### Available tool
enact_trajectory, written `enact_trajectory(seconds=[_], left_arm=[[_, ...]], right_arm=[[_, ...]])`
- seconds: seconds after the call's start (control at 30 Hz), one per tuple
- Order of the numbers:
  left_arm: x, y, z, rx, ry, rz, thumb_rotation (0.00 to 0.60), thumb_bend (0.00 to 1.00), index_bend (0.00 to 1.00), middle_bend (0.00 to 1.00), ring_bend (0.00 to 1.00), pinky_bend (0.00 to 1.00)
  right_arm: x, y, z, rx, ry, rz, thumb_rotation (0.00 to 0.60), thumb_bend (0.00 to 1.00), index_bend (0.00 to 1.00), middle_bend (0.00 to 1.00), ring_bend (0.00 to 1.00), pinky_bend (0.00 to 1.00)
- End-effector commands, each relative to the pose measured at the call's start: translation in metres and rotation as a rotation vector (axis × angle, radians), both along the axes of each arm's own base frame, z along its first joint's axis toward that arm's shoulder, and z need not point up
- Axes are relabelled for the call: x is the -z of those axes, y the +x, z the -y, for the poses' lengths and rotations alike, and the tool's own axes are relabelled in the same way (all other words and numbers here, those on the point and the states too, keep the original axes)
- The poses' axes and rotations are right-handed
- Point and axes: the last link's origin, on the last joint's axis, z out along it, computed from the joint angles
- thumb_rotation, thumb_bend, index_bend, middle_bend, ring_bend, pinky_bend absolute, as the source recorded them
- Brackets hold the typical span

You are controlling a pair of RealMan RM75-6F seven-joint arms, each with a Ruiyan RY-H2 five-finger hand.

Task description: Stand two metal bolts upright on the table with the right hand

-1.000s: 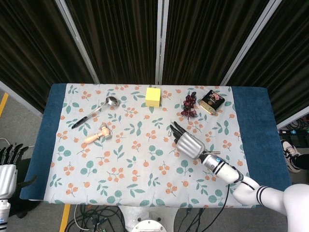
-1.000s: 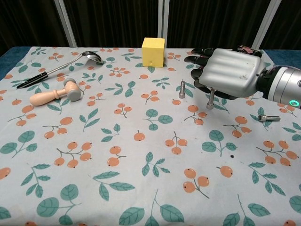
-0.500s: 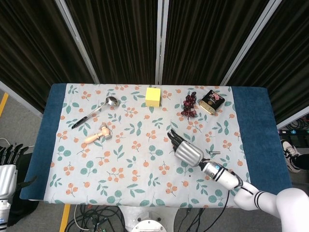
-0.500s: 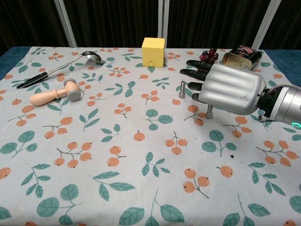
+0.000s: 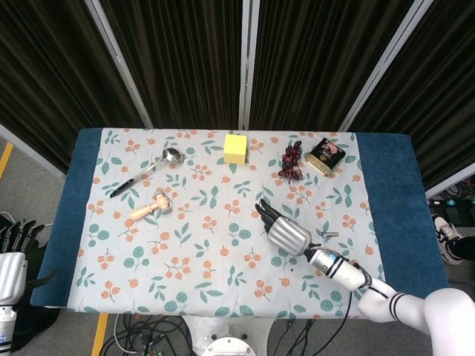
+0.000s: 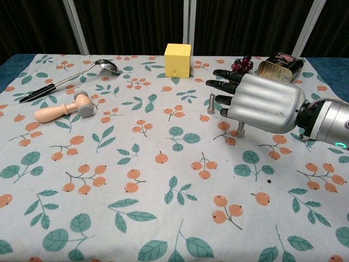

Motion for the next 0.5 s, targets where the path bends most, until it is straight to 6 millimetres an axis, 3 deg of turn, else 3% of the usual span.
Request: enact_trajectory(seconds=[0.03,0.5], left_arm=[[-0.0002,0.0,-0.0001,0.0,0.001,0.0,0.6,0.0,0.16,0.09,0.0,0.0],[-0.0002,-0.0003,-0.0006,0.004,0.001,-0.001,0.6,0.0,0.16,0.09,0.0,0.0]], right_arm=[[0.0009,0.0004,-0.0006,-0.004,0.0,-0.004,0.6,0.39,0.51,0.28,0.0,0.0],[0.0018,-0.0033,-0.0082,0.009,-0.003,-0.008,0.6,0.39,0.44,0.26,0.0,0.0]])
